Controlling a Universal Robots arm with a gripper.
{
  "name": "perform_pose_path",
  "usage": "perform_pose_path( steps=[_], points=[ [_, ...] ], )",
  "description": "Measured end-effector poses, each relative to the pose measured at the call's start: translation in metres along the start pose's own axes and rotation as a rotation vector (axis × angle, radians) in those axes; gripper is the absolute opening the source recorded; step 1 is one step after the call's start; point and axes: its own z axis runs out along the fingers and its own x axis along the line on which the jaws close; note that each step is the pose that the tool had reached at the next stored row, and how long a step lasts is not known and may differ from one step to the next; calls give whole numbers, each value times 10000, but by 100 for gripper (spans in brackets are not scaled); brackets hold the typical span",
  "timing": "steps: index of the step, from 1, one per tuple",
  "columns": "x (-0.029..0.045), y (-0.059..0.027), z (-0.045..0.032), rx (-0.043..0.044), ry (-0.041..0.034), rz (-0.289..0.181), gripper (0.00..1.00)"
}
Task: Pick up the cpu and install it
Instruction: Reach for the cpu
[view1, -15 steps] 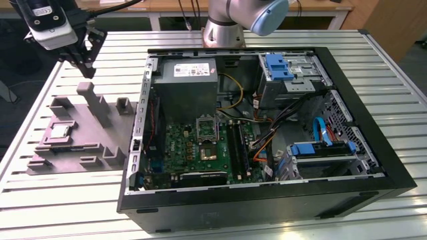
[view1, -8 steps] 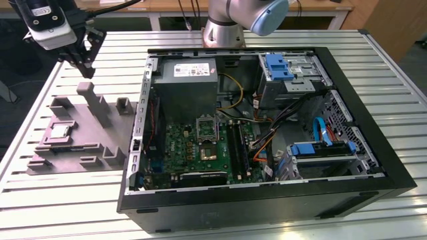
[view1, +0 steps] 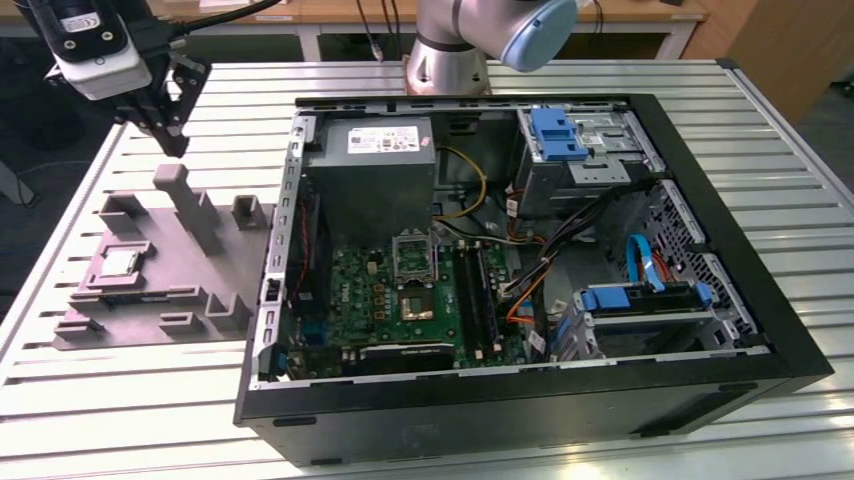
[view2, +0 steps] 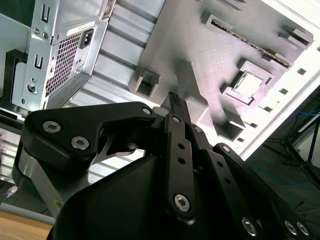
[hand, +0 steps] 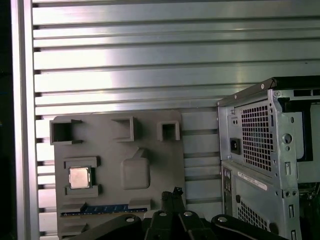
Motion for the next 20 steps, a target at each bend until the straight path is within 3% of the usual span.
perform_pose_path(
  steps=[20],
  points=[
    [67, -5, 2, 0, 0, 1, 11]
  ],
)
